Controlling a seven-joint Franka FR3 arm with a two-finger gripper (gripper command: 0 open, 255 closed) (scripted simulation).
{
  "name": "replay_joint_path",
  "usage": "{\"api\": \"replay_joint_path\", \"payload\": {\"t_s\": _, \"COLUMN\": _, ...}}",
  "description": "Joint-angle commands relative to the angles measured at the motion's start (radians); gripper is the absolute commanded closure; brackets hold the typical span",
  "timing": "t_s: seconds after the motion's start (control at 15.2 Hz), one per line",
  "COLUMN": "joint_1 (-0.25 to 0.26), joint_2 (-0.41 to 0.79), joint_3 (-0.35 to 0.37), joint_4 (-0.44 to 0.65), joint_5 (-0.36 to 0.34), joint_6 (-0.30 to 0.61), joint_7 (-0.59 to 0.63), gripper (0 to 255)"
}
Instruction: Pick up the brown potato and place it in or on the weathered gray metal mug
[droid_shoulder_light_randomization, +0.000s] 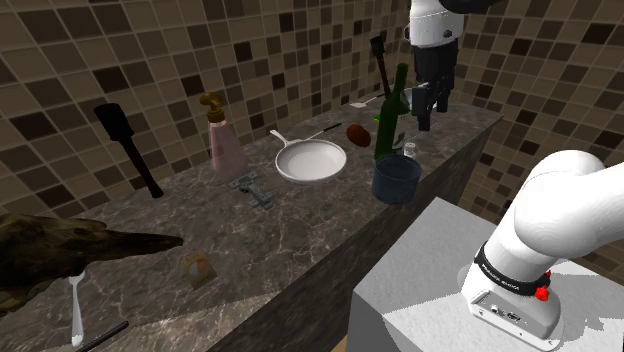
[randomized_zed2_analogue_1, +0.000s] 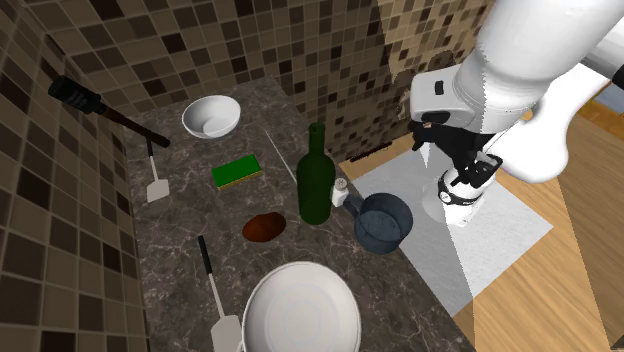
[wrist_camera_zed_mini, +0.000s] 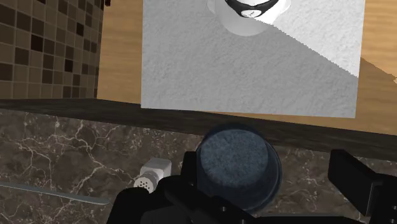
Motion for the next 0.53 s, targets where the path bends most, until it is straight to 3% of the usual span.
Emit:
{"api": "replay_joint_path", "payload": {"t_s": 0.0, "joint_1": 0.000, "joint_2": 0.000, "joint_3": 0.000, "joint_4": 0.000, "joint_5": 0.000, "joint_6": 0.000, "joint_7": 0.000, "gripper": 0}}
{"api": "replay_joint_path", "payload": {"t_s": 0.46, "joint_1": -0.035, "joint_2": 0.198, "joint_3": -0.013, "joint_4": -0.011, "joint_5": -0.068, "joint_6": 0.241, "joint_7": 0.025, "gripper": 0}}
